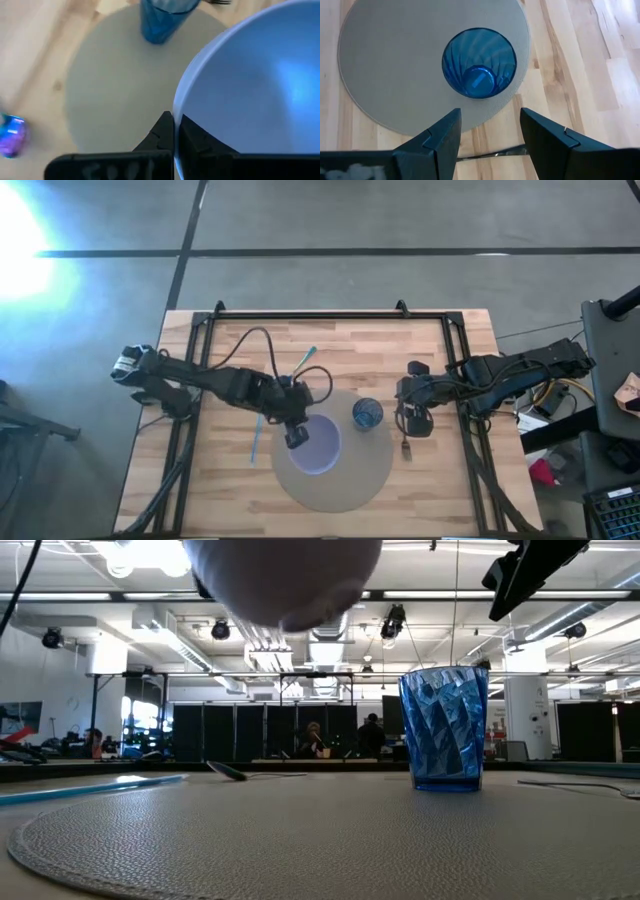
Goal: Pick & Place Utensil
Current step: Put the bowl on the mat to the bottom left of the cup
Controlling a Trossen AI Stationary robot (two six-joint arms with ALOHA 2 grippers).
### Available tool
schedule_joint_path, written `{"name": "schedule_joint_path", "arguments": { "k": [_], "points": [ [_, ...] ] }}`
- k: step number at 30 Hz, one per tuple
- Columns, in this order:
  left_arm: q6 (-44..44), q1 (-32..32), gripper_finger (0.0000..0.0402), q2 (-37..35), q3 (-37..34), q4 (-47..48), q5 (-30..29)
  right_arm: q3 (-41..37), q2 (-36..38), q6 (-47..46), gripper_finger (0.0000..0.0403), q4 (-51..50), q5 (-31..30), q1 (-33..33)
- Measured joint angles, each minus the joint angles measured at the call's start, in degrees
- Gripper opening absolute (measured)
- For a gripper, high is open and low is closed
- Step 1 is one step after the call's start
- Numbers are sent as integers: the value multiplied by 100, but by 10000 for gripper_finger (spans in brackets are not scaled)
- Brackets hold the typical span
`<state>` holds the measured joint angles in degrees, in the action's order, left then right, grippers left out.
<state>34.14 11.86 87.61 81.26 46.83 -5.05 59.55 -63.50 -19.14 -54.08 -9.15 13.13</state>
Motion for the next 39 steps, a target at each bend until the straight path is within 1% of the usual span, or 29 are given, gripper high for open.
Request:
{"name": "schedule_joint_path", "arguments": {
  "k": [3, 9, 11, 14, 22, 28, 35, 39],
  "points": [
    [215, -100, 3, 0, 188, 90, 380, 2, 2, 0, 201, -17, 0, -2],
    [669, -274, 3, 157, 629, 1012, 423, 32, 4, -3, 201, -212, 0, -2],
    [810, -311, 3, 248, 684, 1089, 507, 67, 4, -24, 201, -301, 1, -2],
    [933, -344, 3, 394, 699, 1079, 789, 107, 8, -25, 201, -313, 1, -1],
    [748, -367, 3, 940, 736, 1088, 1092, 118, 8, -28, 201, -318, 1, -1],
    [570, -366, 3, 1372, 851, 1086, 1487, 118, 8, -41, 201, -461, 3, -2],
    [234, -374, 3, 1692, 973, 1082, 1473, 118, 8, -40, 201, -467, 3, -1],
    [132, -376, 3, 1781, 965, 1035, 1269, 118, 8, -40, 201, -504, 3, -1]
  ]
}}
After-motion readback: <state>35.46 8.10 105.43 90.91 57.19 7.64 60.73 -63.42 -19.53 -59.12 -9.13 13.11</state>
